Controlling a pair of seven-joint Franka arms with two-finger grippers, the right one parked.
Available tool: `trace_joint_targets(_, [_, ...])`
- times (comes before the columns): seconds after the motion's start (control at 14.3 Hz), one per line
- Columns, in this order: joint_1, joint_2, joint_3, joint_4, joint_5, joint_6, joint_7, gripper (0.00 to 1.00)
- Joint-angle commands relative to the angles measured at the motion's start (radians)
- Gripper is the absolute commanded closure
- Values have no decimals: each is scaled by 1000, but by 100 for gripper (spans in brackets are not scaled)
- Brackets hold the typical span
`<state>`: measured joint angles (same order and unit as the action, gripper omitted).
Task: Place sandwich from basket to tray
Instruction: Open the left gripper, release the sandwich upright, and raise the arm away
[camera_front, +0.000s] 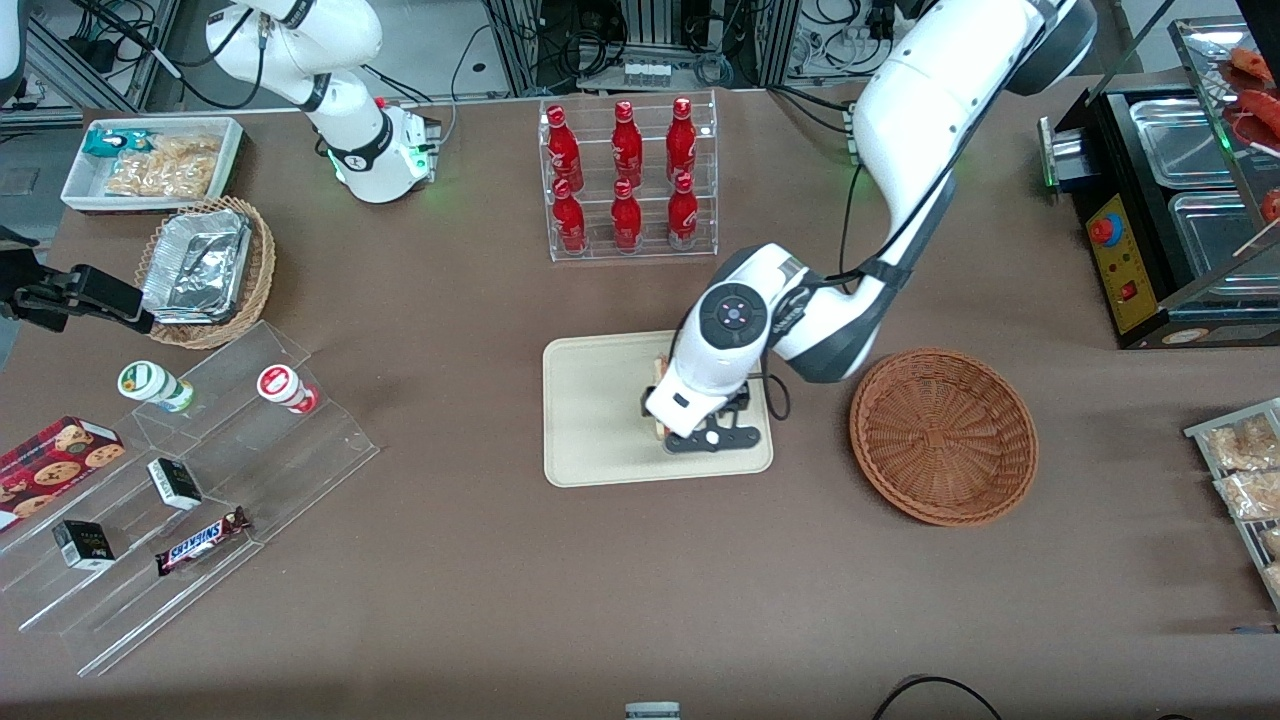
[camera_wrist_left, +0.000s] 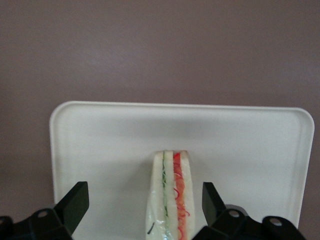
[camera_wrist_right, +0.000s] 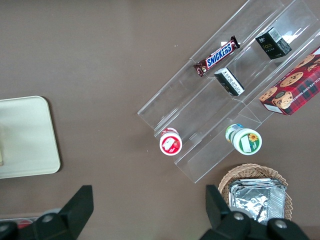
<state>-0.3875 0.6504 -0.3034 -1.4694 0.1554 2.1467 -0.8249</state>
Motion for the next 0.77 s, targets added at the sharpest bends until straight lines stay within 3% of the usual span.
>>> trace_joint_targets(0.0, [18,-139,78,-11,-19,-114,-13,0])
trace_joint_targets(0.21, [142,-260,67,-8,-24,-328,4,0])
trace_joint_targets(0.7, [455,-537,63,-61,-86,-657,559,0])
